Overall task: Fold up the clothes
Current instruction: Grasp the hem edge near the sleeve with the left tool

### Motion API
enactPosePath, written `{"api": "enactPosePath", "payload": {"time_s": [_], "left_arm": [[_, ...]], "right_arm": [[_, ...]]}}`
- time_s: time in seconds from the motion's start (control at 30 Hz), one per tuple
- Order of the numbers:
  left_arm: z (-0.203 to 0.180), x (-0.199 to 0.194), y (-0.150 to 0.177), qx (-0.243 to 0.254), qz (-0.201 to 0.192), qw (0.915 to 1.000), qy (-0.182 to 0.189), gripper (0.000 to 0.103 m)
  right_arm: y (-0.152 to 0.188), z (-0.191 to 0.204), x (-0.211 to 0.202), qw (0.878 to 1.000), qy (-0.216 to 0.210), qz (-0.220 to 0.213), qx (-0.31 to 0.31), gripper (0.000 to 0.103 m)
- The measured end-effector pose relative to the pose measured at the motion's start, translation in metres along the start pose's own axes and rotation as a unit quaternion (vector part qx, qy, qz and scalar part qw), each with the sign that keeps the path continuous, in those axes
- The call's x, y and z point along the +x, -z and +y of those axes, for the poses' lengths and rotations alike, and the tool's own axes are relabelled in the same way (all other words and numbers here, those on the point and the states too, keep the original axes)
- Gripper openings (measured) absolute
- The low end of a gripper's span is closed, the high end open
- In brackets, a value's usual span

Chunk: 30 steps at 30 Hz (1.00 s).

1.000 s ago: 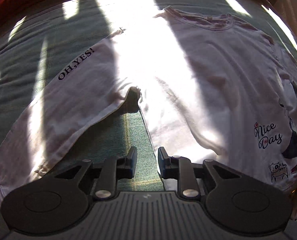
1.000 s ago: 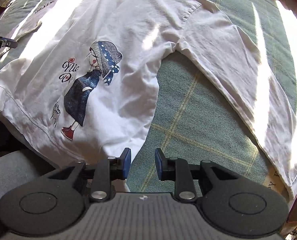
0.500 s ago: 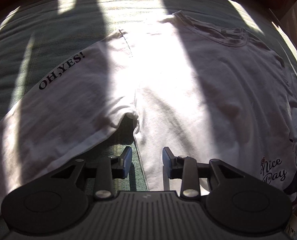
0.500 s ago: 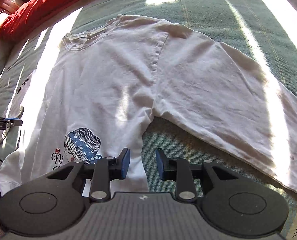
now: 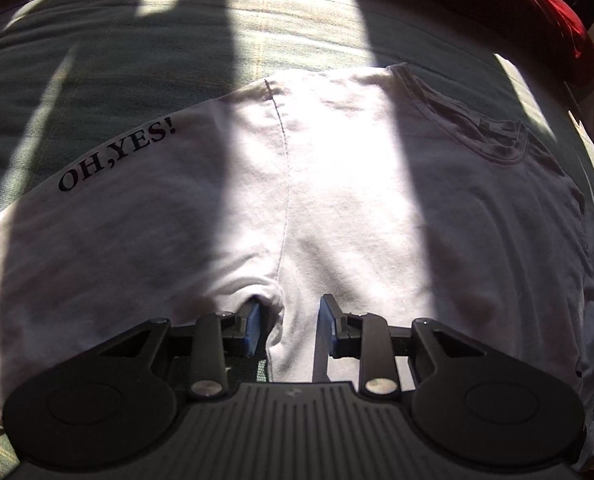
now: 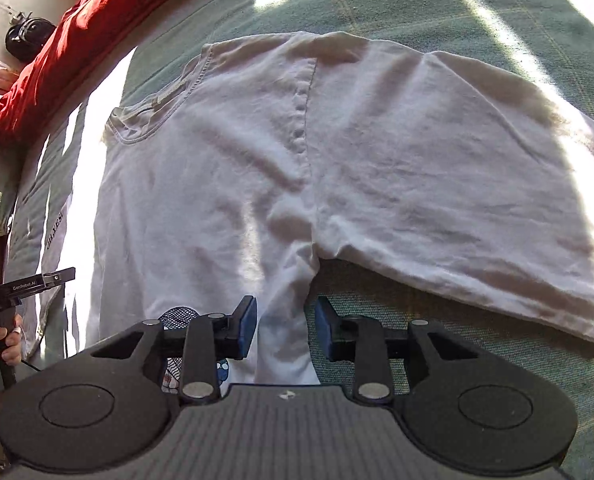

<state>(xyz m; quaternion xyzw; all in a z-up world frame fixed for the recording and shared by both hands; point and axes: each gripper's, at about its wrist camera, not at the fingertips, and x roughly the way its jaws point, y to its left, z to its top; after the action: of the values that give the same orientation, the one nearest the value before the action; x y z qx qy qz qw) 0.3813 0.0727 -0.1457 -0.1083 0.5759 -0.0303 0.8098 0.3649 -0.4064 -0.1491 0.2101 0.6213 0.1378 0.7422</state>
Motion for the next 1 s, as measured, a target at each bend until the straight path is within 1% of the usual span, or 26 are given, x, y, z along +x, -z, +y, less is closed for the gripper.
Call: {"api": "enactPosePath", "payload": {"time_s": [0.03, 0.07, 0.1, 0.23, 0.3, 0.37, 0.4, 0.43, 0.47, 0.5, 0.6, 0.7, 0.77, 0.83, 1.0], "left_arm": [[-0.001, 0.000, 0.000, 0.006, -0.001, 1.0000, -0.006, 0.020], [0.000, -0.001, 0.000, 0.008, -0.002, 0.9999, -0.011, 0.013], [0.001, -0.002, 0.001, 0.009, -0.002, 0.9999, -0.014, 0.008], [0.008, -0.009, -0.002, 0.009, -0.011, 0.9993, -0.035, 0.007], [0.009, -0.010, -0.006, 0.013, -0.013, 0.9990, -0.039, 0.007], [0.010, -0.011, -0.009, 0.015, -0.014, 0.9989, -0.042, 0.007], [0.010, -0.011, -0.011, 0.016, -0.014, 0.9988, -0.043, 0.007], [0.011, -0.010, -0.012, 0.017, -0.014, 0.9988, -0.044, 0.007], [0.010, -0.010, -0.014, 0.021, -0.014, 0.9986, -0.047, 0.007], [0.009, -0.010, -0.016, 0.027, -0.016, 0.9983, -0.050, 0.007], [0.008, -0.010, -0.022, 0.049, -0.026, 0.9969, -0.057, 0.007], [0.008, -0.001, -0.026, 0.046, -0.014, 0.9971, -0.059, 0.007], [0.006, 0.003, -0.024, 0.055, -0.013, 0.9963, -0.064, 0.007], [0.004, 0.001, -0.020, 0.063, -0.014, 0.9957, -0.067, 0.010], [0.002, -0.011, -0.006, 0.059, 0.002, 0.9968, -0.054, 0.011]], "right_arm": [[-0.001, -0.002, 0.002, 1.000, -0.006, -0.002, 0.012, 0.038], [-0.001, -0.002, 0.003, 1.000, -0.007, -0.003, 0.017, 0.038], [-0.001, -0.003, 0.005, 1.000, -0.006, -0.005, 0.022, 0.038], [-0.004, -0.012, 0.006, 0.998, -0.001, -0.028, 0.050, 0.038], [-0.009, -0.022, 0.006, 0.995, -0.012, -0.045, 0.088, 0.038], [-0.011, -0.025, 0.010, 0.993, -0.013, -0.049, 0.102, 0.038], [-0.012, -0.026, 0.012, 0.993, -0.013, -0.051, 0.109, 0.026], [-0.013, -0.022, 0.011, 0.995, 0.002, -0.052, 0.089, 0.013], [-0.015, -0.017, 0.010, 0.996, 0.016, -0.053, 0.069, 0.007], [-0.016, -0.012, 0.009, 0.997, 0.031, -0.053, 0.049, 0.007], [-0.026, 0.005, -0.002, 0.993, 0.086, -0.081, -0.021, 0.006], [-0.036, 0.002, -0.002, 0.992, 0.097, -0.077, -0.030, 0.006], [-0.037, 0.003, 0.004, 0.992, 0.104, -0.068, -0.038, 0.007], [-0.037, 0.005, 0.007, 0.992, 0.105, -0.061, -0.043, 0.011], [-0.026, 0.008, -0.001, 0.993, 0.089, -0.056, -0.046, 0.021]]}}
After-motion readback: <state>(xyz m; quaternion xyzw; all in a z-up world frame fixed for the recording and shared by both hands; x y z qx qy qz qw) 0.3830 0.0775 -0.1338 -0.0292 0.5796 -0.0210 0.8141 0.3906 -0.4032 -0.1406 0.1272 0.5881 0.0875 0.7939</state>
